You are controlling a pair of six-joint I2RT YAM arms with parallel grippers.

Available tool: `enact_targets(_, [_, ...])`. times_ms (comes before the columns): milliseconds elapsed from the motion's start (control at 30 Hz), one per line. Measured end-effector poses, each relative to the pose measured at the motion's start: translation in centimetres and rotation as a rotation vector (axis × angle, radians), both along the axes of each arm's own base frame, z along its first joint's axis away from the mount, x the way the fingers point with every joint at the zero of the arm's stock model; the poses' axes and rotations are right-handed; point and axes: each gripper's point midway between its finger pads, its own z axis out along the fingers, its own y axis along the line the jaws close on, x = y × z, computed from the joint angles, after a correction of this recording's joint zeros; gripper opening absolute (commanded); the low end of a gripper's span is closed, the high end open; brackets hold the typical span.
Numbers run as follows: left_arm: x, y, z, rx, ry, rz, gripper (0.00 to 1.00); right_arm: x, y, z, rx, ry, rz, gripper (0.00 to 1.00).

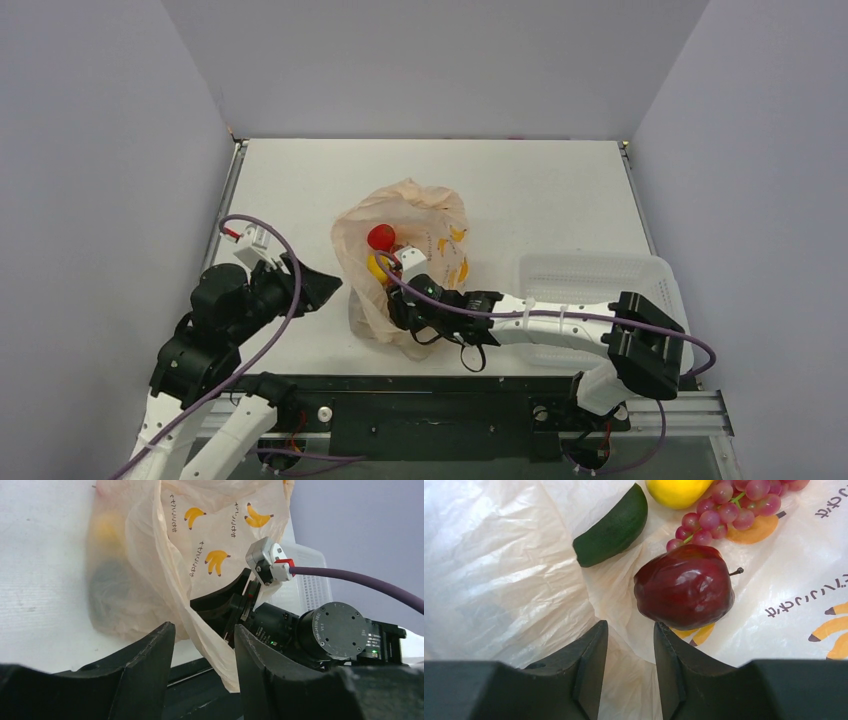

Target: Take the fake fruits out of the plastic bag

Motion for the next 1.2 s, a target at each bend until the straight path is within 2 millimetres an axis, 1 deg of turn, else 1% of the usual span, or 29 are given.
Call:
enact_targets(67, [-0.7,0.6,0.1,0.004,0.028,0.023,0.46,0.1,-0.2,-0.4,0.002,0.002,-0.004,0.36])
enact_targets(100, [-1.0,0.8,0.2,0.002,0.038,0.031,0.53,0.1,-0.3,-0.6,0.000,0.003,-0.004,0.36])
enact_targets(133, [-1.2,0.9,0.1,-0.004,0.045,0.035,0.57,0.0,-0.4,-0.9,-0.004,0.005,-0.004,0.36])
enact_targets(200, [-1.6,0.7,-0.7,-0.025,0.070,0.035,0.70,-0.1,-0.7,-1.2,-0.011,0.008,-0.004,0.36])
enact_targets(267, [-1.7,0.1,-2.6,-0.063,0.113,0.027,0.72,-0.2,-0.8,-1.5,-0.014,0.011,-0.004,0.36])
enact_targets(400, [-1.2,-1.0,-7.9,-0.125,0.237,0.044,0.75,-0.5,-0.2,-1.4,0.024,0.027,0.004,0.36])
enact_targets(433, [-1.0,-1.2,-8.9,-0.139,0.258,0.053,0.75,-0.6,0.0,-1.3,0.039,0.031,0.007,0.36])
enact_targets(500, [-0.5,-1.8,-9.8,-0.179,0.275,0.053,0.74,-0.8,0.4,-1.2,0.066,0.041,0.011,0.36])
enact_targets(600, [0.2,-3.3,-10.0,-0.220,0.271,0.025,0.66,-1.1,0.9,-1.2,0.109,0.058,0.014,0.36])
enact_targets(667, [0.4,-4.4,-10.1,-0.226,0.270,-0.004,0.66,-1.4,0.8,-1.5,0.124,0.071,0.014,0.36])
enact_targets(767, [-0.2,-6.0,-10.7,-0.225,0.267,-0.065,0.74,-1.6,0.8,-1.6,0.130,0.084,0.012,0.36])
enact_targets(833, [-0.7,-6.4,-11.1,-0.226,0.267,-0.084,0.77,-1.6,1.0,-1.5,0.141,0.088,0.010,0.35])
enact_targets(900, [-1.1,-6.4,-11.1,-0.235,0.260,-0.089,0.80,-1.7,1.2,-1.3,0.158,0.094,0.011,0.35])
enact_targets(1000, [-1.4,-6.2,-9.5,-0.273,0.208,-0.099,0.82,-1.9,1.5,-1.2,0.182,0.109,0.009,0.35])
enact_targets(1067, [-1.6,-5.9,-7.8,-0.295,0.163,-0.103,0.82,-1.9,1.8,-1.0,0.200,0.117,0.010,0.35])
enact_targets(1133, [-1.4,-5.8,-5.8,-0.308,0.124,-0.098,0.79,-2.0,2.0,-0.7,0.218,0.123,0.008,0.35])
enact_targets(1200, [-1.0,-6.0,-4.6,-0.316,0.104,-0.101,0.74,-2.0,2.1,-0.6,0.225,0.127,0.006,0.35])
